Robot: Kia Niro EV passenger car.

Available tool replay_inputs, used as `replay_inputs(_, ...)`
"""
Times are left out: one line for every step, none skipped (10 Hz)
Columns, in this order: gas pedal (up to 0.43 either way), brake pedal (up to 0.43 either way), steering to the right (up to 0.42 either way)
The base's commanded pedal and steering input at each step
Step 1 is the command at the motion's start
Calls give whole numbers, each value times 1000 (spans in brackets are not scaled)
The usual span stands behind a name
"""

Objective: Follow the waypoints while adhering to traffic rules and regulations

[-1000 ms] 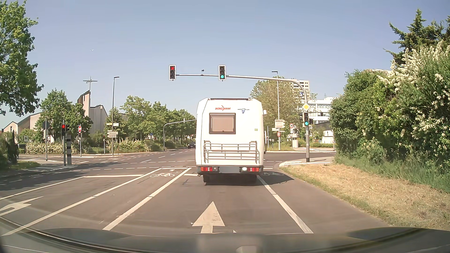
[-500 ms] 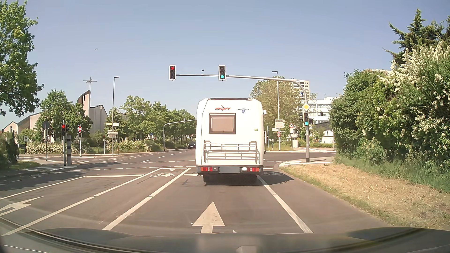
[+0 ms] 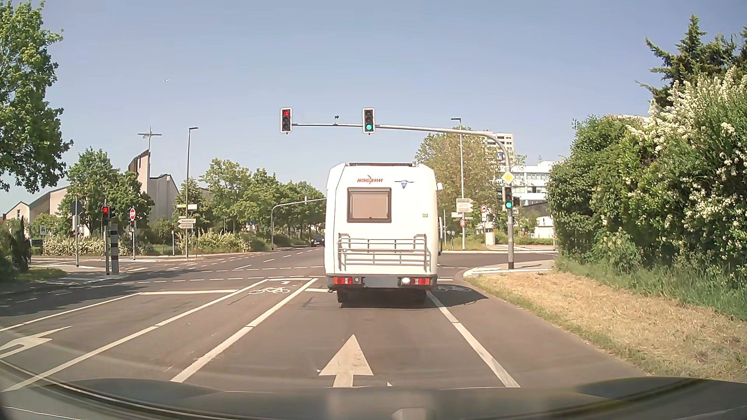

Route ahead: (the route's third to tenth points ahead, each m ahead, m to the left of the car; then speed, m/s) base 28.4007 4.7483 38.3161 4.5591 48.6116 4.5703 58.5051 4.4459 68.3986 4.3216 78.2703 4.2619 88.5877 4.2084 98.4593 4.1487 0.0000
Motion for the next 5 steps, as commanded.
replay_inputs(0,146,5)
replay_inputs(0,140,5)
replay_inputs(0,98,5)
replay_inputs(0,0,5)
replay_inputs(0,0,5)
